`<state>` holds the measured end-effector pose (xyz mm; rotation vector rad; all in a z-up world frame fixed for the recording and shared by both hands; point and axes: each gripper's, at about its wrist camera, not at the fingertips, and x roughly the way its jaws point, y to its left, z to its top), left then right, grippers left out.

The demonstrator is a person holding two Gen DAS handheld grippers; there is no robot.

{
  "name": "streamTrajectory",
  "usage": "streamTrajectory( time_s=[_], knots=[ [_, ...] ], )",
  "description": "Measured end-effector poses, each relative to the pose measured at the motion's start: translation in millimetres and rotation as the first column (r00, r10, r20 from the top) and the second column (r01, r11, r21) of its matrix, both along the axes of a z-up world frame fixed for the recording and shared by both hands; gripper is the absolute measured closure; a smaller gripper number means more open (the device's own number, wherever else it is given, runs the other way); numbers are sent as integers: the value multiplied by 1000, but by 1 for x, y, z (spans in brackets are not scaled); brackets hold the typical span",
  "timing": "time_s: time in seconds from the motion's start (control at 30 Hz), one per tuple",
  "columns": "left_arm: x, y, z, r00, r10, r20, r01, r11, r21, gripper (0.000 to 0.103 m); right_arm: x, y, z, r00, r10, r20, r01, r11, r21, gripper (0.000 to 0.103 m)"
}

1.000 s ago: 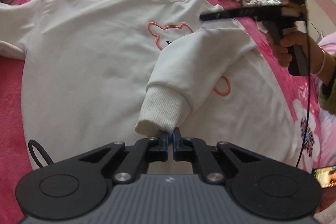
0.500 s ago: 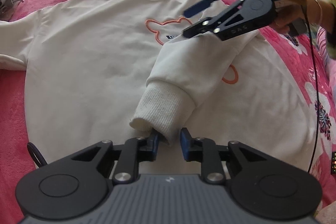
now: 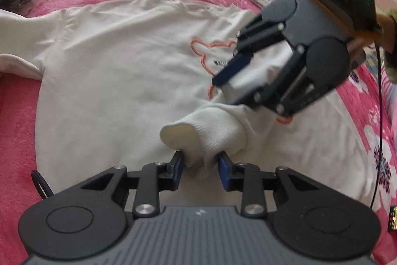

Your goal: Fold clothes

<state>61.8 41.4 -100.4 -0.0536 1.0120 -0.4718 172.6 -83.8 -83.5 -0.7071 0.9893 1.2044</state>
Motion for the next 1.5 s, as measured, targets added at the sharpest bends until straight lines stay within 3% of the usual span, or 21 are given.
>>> streamTrajectory(
  time_s=[0.3, 0.47, 0.6, 0.8, 1.0, 1.03, 1.17, 1.3, 1.4, 1.47, 1.5],
  knots=[
    [-9, -13, 2, 992, -61, 106, 51, 994, 99, 71, -17, 17, 9, 982, 158, 105, -154, 987, -49, 62],
    [-14, -21, 0, 981, -128, 144, 101, 978, 183, 71, 5, 8, 22, 999, 38, 11, -39, 997, 66, 62],
    [-21, -26, -2, 973, -159, 164, 121, 968, 221, 71, 11, 3, 20, 995, -15, -97, 28, 991, 128, 62],
    [-29, -28, -4, 960, -210, 184, 154, 948, 280, 68, -7, 12, 5, 995, 36, -97, -27, 996, 89, 62],
    [-39, -31, -5, 932, -288, 220, 191, 907, 377, 66, -19, 16, 3, 995, 101, -12, -100, 993, 61, 61],
    [-40, -30, -5, 928, -298, 226, 194, 901, 389, 64, -19, 18, 2, 994, 104, 12, -105, 993, 56, 56],
    [-38, -25, -3, 933, -289, 216, 198, 909, 366, 61, -13, 17, -1, 997, 82, 16, -83, 995, 48, 42],
    [-36, -26, -4, 931, -290, 220, 201, 913, 355, 59, -3, 12, -7, 998, 2, -65, 1, 999, 41, 42],
    [-35, -29, -6, 928, -296, 228, 202, 911, 360, 59, -7, 11, -4, 998, -10, -61, 13, 999, 38, 54],
    [-33, -30, -6, 929, -292, 228, 200, 913, 355, 59, -12, 9, 1, 999, 0, -33, 1, 999, 36, 86],
    [-32, -30, -6, 930, -289, 227, 199, 915, 350, 59, -15, 9, 2, 1000, 1, -11, 0, 1000, 31, 90]
  ],
)
